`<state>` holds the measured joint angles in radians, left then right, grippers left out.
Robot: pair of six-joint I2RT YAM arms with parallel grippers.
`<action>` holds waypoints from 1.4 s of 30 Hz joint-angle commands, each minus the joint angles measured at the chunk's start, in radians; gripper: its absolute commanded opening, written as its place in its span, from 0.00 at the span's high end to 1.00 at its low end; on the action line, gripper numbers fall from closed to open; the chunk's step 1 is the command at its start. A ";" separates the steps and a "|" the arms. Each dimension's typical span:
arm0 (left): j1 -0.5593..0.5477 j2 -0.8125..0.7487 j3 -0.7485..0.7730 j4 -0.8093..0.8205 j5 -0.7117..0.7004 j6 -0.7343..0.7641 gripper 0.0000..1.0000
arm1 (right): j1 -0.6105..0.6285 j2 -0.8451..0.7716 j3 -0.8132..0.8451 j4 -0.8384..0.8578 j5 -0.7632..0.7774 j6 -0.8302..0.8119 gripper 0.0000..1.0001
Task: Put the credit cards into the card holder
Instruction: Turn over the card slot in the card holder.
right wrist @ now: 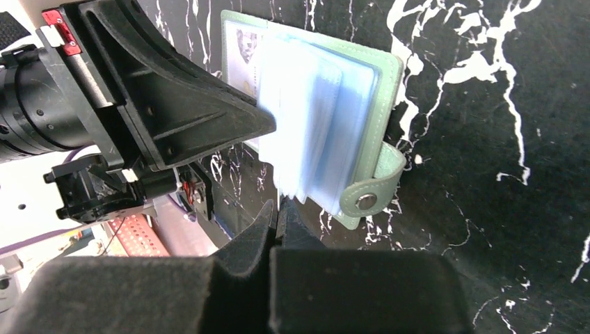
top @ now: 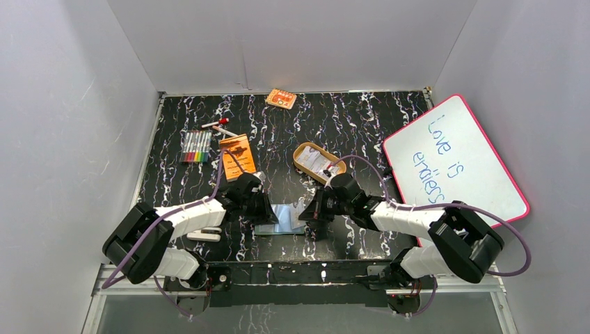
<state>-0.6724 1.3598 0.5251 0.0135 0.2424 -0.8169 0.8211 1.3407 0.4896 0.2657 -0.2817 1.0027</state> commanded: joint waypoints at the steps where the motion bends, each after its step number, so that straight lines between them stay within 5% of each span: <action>1: -0.003 -0.021 -0.018 -0.040 -0.040 -0.010 1.00 | -0.008 -0.014 -0.022 0.006 -0.001 -0.007 1.00; 24: -0.004 -0.047 -0.022 -0.037 -0.031 -0.023 1.00 | -0.008 0.140 0.003 0.158 -0.126 0.053 1.00; 27: -0.004 -0.065 -0.017 -0.046 -0.031 -0.024 0.91 | -0.009 0.151 0.014 0.172 -0.134 0.054 1.00; 35: -0.004 -0.153 0.017 -0.122 -0.061 -0.019 0.49 | -0.009 0.176 0.042 0.195 -0.164 0.048 1.00; 42: -0.004 -0.212 0.056 -0.203 -0.111 -0.009 0.40 | 0.003 0.222 0.088 0.226 -0.191 0.044 1.00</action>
<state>-0.6724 1.1885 0.5350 -0.1154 0.1719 -0.8436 0.8185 1.5398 0.5144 0.4236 -0.4358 1.0485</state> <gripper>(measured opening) 0.589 0.016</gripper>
